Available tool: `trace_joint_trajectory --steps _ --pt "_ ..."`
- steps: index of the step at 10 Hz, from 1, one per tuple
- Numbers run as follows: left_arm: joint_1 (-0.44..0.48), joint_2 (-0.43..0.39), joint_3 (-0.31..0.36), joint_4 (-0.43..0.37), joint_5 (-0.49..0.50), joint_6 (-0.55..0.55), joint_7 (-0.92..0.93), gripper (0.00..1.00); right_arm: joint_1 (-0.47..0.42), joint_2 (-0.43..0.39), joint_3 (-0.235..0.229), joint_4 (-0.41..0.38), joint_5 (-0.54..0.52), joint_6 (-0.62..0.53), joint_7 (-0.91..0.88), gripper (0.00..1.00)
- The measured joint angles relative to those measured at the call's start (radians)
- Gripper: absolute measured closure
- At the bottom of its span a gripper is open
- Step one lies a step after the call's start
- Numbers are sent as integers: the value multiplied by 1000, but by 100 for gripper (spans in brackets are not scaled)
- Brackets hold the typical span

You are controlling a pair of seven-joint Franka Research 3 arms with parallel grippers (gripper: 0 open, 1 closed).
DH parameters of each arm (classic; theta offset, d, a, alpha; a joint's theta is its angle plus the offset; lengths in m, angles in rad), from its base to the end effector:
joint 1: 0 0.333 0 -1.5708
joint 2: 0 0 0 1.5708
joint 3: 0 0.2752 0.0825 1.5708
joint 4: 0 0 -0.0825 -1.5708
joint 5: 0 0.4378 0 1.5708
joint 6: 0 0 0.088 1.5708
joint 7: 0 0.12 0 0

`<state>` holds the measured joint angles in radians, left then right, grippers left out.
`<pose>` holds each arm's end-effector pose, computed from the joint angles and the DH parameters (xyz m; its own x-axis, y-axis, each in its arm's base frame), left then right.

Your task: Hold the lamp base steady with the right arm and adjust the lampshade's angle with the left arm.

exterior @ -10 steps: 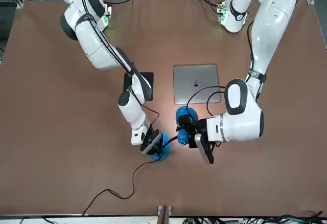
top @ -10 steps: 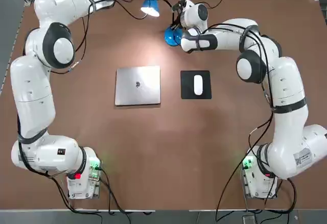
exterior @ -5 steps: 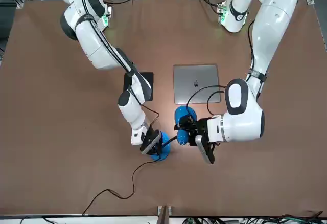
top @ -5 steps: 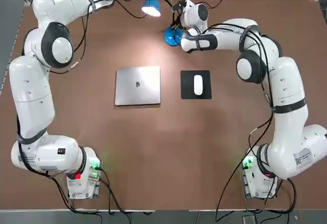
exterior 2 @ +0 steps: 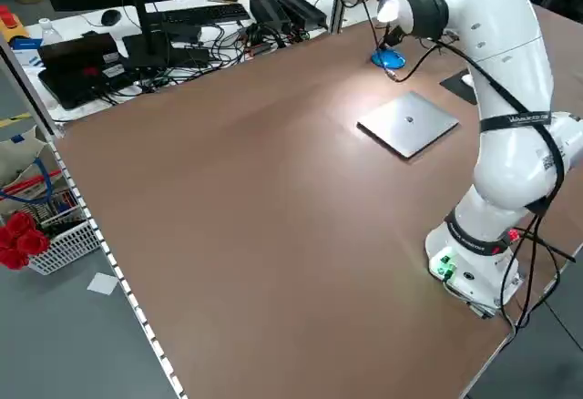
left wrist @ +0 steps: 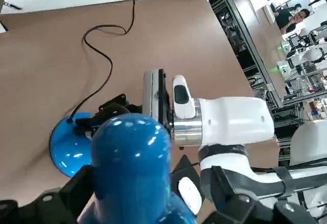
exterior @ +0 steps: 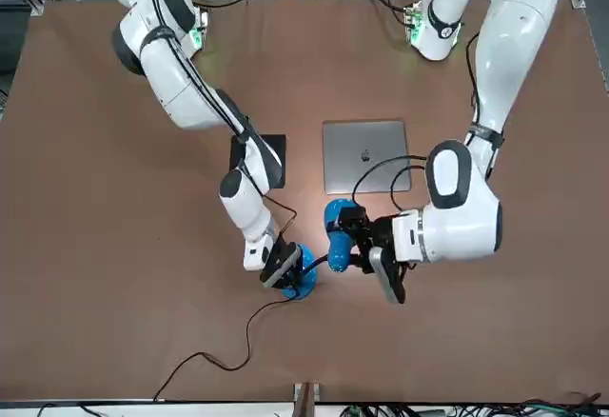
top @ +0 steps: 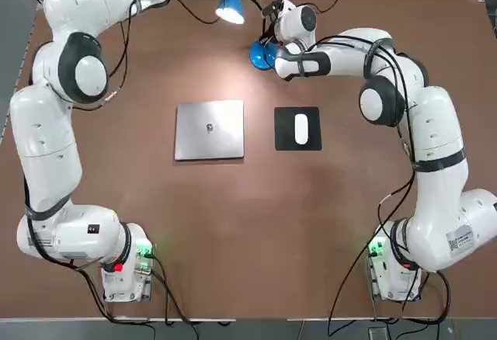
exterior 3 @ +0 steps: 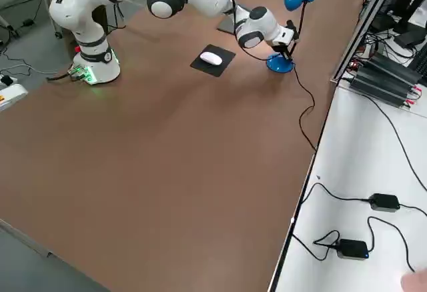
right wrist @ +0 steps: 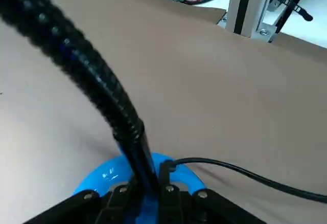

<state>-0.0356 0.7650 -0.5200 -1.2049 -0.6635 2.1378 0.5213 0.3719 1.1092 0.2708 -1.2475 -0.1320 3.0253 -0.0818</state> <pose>0.7149 -0.3559 0.3542 0.8442 -0.3415 0.4132 -0.5338 -0.4648 0.7064 0.6710 0.4357 0.1112 0.6407 0.4114 0.6483 0.6029 -0.7923 -0.0931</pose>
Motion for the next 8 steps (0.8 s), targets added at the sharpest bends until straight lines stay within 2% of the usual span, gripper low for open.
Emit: trace_joint_trajectory --steps 1,4,6,7,8 --pt "11 -33 0 -12 39 -2 1 0 0 0 0 0 0 0 2 84" --pt "102 -199 -1 -112 185 -57 58 0 0 0 -4 1 0 1 2 78" --pt "185 -293 -1 -127 249 -230 102 0 0 1 -7 2 0 1 2 72" --pt "224 -350 -3 -123 312 -312 114 0 0 1 -9 3 1 1 3 69" --pt "242 -431 -3 -117 380 -390 88 0 -1 2 -12 4 1 1 3 61"
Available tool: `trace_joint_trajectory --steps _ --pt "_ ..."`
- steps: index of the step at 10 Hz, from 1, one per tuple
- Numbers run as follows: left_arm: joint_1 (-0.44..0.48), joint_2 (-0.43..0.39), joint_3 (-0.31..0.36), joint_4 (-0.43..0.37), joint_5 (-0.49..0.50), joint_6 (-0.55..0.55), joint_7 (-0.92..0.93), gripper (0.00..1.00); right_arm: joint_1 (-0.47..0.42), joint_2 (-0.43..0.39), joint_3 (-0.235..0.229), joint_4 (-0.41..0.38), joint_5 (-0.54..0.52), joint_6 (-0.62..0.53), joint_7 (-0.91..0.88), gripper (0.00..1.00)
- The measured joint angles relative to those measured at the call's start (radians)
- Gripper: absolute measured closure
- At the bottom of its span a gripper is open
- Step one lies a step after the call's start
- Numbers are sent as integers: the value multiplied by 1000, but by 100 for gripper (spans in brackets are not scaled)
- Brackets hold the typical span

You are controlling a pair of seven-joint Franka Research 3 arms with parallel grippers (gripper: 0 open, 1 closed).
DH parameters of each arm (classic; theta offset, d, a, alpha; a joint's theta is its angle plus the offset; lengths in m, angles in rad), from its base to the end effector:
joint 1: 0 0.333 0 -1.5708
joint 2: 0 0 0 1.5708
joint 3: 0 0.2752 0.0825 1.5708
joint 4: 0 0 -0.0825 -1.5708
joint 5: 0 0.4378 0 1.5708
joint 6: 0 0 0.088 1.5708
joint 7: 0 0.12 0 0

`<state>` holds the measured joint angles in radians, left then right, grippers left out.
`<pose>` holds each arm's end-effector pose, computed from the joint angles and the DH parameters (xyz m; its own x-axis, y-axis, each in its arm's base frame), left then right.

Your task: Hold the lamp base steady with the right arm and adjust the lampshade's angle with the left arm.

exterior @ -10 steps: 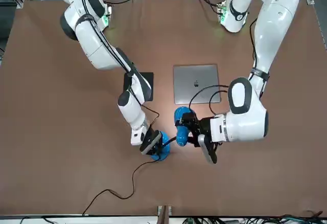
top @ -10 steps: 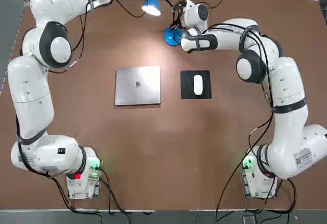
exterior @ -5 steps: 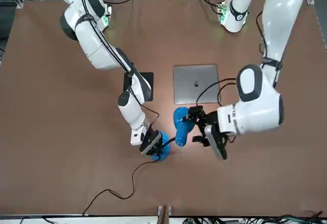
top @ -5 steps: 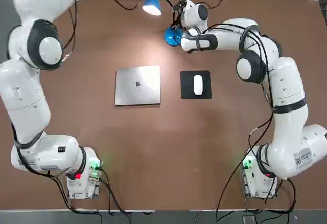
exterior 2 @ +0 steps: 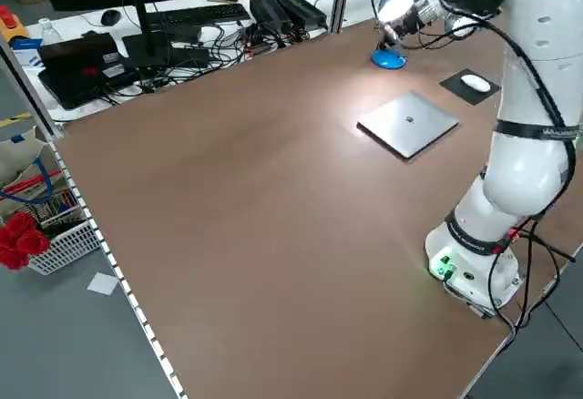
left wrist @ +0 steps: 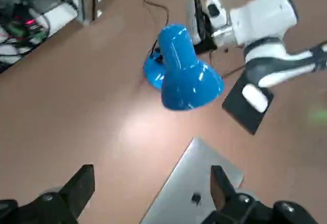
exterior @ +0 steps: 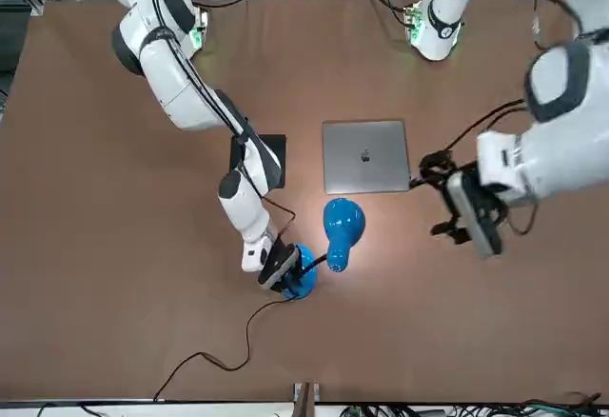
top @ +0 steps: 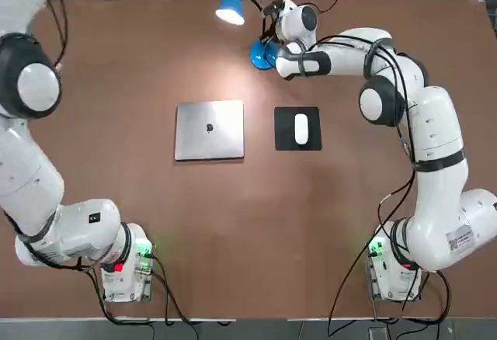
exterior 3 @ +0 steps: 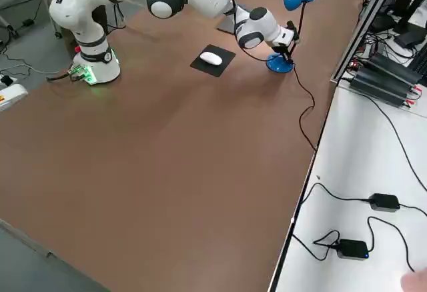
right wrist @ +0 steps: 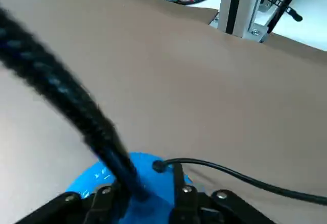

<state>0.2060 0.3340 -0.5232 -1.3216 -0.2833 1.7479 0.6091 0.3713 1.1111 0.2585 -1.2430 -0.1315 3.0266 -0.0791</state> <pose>0.6740 -0.1986 0.5354 0.6520 -0.6759 0.3436 -0.7582 -0.5850 0.2879 0.6756 0.4293 0.1104 0.6410 0.4095 0.6492 0.5957 -0.7987 -0.0844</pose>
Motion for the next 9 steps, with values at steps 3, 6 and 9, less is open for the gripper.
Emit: trace_joint_trajectory --steps 3,6,9 --pt "85 -199 19 -23 108 -288 -431 0 -1 1 -4 2 0 0 17 39" --pt "118 -199 3 -60 318 -344 -679 3 -1 1 -4 2 0 0 26 19" --pt "142 -206 0 -125 302 -210 -811 4 1 -9 2 1 1 3 46 0"
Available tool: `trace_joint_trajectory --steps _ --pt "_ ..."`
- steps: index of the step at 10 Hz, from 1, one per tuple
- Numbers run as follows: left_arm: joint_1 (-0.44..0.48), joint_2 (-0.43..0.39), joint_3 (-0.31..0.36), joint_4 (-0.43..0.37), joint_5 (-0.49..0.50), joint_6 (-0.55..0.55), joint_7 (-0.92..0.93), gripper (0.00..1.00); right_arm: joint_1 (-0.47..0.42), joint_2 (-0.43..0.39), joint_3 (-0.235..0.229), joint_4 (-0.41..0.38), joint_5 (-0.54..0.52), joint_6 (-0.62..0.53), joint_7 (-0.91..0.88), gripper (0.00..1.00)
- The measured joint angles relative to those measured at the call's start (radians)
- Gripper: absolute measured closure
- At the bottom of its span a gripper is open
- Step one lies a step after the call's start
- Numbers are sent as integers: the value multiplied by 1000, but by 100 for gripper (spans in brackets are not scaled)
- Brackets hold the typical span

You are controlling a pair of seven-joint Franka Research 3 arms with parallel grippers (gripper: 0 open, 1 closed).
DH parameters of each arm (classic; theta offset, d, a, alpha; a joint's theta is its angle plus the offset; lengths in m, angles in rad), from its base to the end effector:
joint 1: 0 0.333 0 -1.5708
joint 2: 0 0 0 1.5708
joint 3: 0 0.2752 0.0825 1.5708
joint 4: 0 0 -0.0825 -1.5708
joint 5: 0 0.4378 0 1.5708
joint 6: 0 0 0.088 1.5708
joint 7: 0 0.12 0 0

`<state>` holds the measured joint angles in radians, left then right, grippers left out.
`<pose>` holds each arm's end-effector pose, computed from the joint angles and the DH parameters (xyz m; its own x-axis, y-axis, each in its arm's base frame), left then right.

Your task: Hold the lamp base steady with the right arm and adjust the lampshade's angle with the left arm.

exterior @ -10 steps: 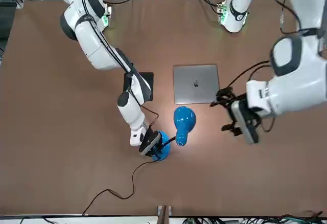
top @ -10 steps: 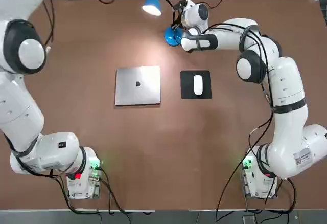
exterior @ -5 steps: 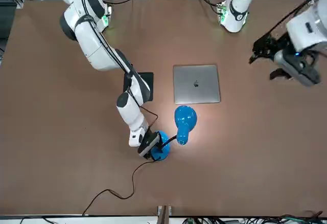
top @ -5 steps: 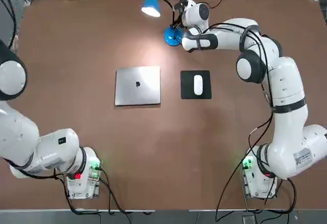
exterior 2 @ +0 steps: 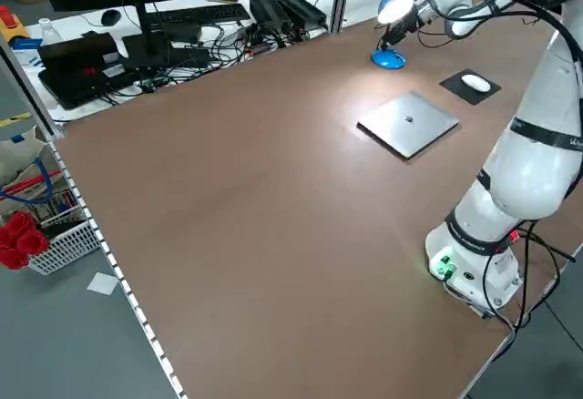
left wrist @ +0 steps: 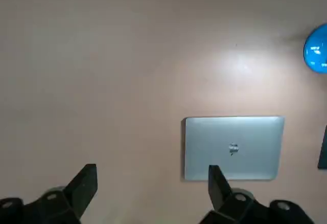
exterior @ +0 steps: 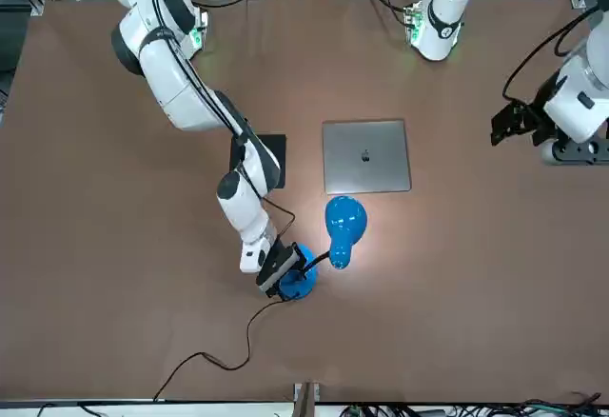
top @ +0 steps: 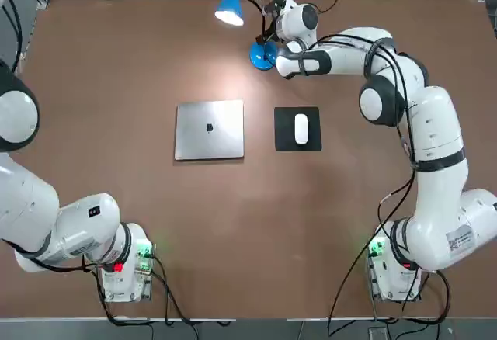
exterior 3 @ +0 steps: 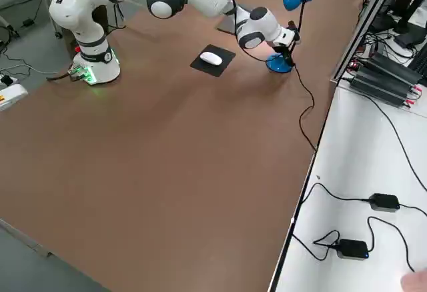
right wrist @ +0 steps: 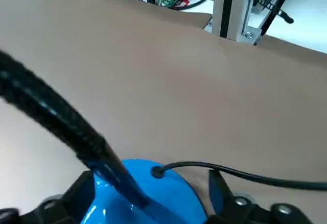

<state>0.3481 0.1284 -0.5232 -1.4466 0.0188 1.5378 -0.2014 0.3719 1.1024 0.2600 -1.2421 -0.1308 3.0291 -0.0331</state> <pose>0.6284 -0.0915 0.5631 0.9992 0.0291 -0.0288 0.0302 -0.9987 0.0403 0.6771 0.4311 0.1182 0.6610 0.3682 0.6538 0.5670 -0.8158 -0.1138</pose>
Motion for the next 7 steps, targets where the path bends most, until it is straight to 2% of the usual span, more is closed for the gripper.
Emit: trace_joint_trajectory --steps 2,3,4,5,6,7 --pt "12 -24 25 -71 -23 83 -3 1 0 -62 1 -65 0 0 22 0" --pt "-30 -39 83 -95 -28 103 -3 1 -8 -131 -2 -139 1 0 28 0" --pt "-98 -54 170 -107 -42 113 -3 1 -29 -222 -5 -236 1 -16 34 0" --pt "-145 -71 234 -117 -55 117 -3 1 -61 -334 -6 -340 1 -74 36 0" --pt "-163 -92 264 -136 -60 127 -1 1 -96 -461 -6 -427 1 -197 47 0" --pt "-189 -113 306 -156 -62 140 12 1 -125 -595 -7 -484 1 -378 69 0"
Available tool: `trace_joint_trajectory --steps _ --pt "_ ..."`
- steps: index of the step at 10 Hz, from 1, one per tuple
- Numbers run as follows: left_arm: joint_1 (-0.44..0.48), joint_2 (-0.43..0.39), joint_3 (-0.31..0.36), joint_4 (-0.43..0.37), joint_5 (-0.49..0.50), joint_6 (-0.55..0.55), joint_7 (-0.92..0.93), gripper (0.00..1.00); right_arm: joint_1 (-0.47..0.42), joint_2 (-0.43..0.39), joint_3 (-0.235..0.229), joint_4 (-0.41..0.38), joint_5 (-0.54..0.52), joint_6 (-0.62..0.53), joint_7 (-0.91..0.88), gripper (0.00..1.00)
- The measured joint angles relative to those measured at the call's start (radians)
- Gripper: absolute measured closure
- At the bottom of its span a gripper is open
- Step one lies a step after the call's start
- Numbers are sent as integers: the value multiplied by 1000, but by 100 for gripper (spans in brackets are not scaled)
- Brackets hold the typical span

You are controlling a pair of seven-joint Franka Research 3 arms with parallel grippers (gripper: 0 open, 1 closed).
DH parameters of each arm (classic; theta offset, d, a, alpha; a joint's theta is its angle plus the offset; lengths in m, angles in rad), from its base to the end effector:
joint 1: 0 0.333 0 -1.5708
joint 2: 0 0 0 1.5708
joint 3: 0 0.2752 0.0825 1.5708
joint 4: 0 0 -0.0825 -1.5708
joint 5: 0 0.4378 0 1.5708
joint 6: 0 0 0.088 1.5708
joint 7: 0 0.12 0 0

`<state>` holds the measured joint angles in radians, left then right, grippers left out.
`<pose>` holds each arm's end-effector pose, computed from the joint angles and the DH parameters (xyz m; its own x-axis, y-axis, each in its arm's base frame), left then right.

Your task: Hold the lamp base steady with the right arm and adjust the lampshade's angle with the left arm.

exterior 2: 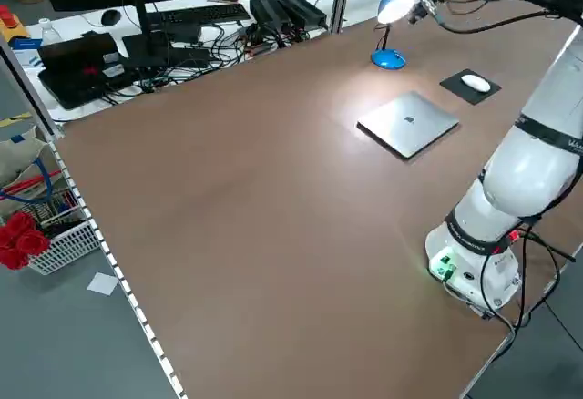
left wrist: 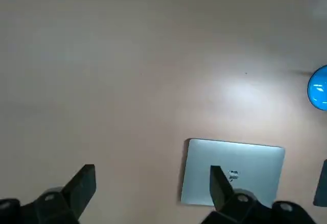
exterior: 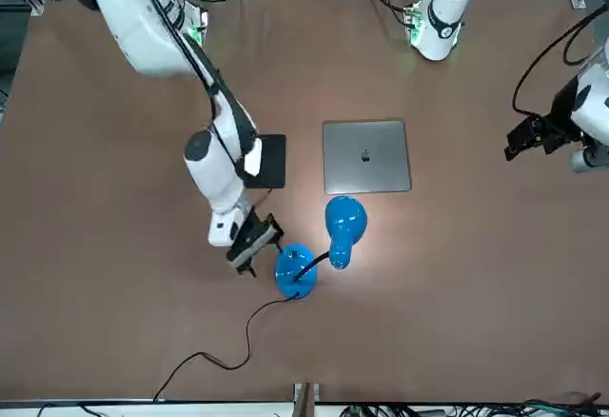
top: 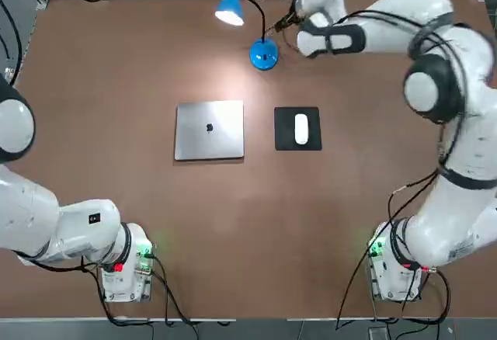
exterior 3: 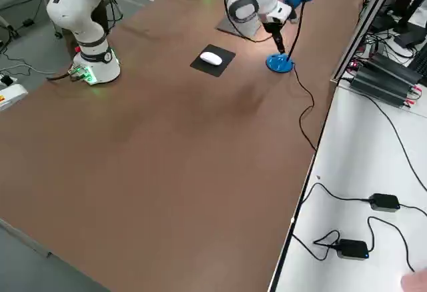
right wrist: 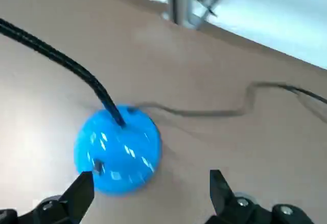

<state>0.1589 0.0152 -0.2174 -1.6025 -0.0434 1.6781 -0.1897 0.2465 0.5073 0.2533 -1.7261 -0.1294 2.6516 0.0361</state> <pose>0.6216 -0.0404 0.5547 0.9895 0.1355 0.0507 0.1326 -0.9895 0.0572 0.6478 0.3405 0.2659 0.7960 0.4334 0.4225 0.4917 -0.8701 -0.0340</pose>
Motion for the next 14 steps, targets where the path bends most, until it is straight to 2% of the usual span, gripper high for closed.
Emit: trace_joint_trajectory --steps 1,2,4,5,6,8,10,14 --pt "-53 -16 69 -14 -1 6 22 1 -23 -137 -5 -31 8 -209 26 0" --pt "-98 -26 129 -18 -2 6 50 1 -38 -263 -30 -43 40 -411 44 0" --pt "-107 -36 154 -20 -2 6 89 1 -49 -447 -159 -47 121 -705 53 0" --pt "-106 -37 155 -20 -2 4 97 1 -55 -509 -236 -48 140 -799 63 0" --pt "-105 -37 156 -23 -2 2 117 0 -73 -563 -295 -48 148 -879 73 0" --pt "-104 -33 159 -15 -2 2 139 1 -171 -630 -316 -49 149 -982 73 0" --pt "-102 -22 160 6 -2 2 150 1 -255 -637 -315 -52 139 -1005 31 0" --pt "-74 3 160 11 -2 -7 158 2 -280 -637 -292 -59 122 -1005 12 0"
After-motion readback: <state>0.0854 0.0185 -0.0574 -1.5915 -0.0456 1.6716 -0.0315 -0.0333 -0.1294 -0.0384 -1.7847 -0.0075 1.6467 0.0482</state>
